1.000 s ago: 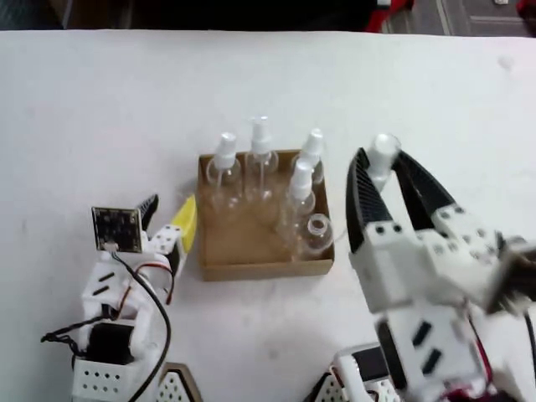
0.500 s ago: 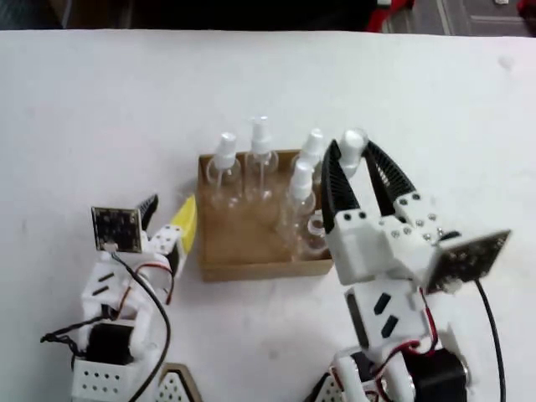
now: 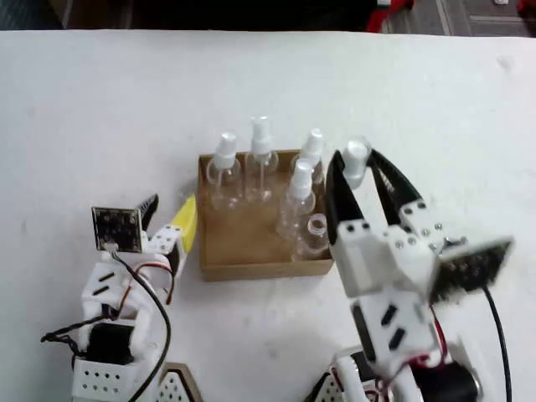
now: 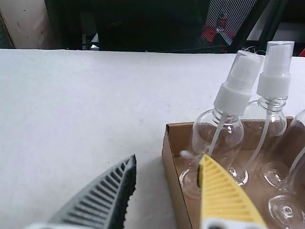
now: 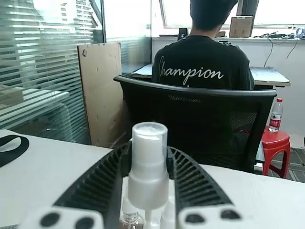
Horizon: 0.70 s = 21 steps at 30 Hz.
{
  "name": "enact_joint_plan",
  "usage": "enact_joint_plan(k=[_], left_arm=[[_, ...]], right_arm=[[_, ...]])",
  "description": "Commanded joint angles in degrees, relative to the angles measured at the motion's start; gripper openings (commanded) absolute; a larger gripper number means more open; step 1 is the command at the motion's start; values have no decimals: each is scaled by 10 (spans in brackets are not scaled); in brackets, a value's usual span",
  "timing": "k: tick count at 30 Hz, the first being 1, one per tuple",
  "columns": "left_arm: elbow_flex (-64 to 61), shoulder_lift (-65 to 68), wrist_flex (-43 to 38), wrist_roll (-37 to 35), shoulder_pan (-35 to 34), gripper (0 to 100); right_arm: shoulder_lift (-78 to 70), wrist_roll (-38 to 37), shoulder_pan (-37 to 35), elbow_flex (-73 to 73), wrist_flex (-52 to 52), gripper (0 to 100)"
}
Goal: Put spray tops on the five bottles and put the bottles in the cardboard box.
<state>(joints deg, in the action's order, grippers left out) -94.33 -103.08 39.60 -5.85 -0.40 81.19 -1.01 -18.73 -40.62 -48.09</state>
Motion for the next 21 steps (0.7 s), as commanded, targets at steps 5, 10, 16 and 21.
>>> enact_joint_plan(k=[5, 10, 16, 21], left_arm=[[4, -5, -18, 7, 7, 207], [4, -5, -18, 7, 7, 207], [4, -5, -18, 7, 7, 207], [4, -5, -18, 7, 7, 207]], right_arm=[[-118, -5, -2, -2, 68, 16], [-123, -5, -4, -5, 73, 16], [-124, -5, -3, -7, 55, 16], [-123, -5, -1, -42, 56, 16]])
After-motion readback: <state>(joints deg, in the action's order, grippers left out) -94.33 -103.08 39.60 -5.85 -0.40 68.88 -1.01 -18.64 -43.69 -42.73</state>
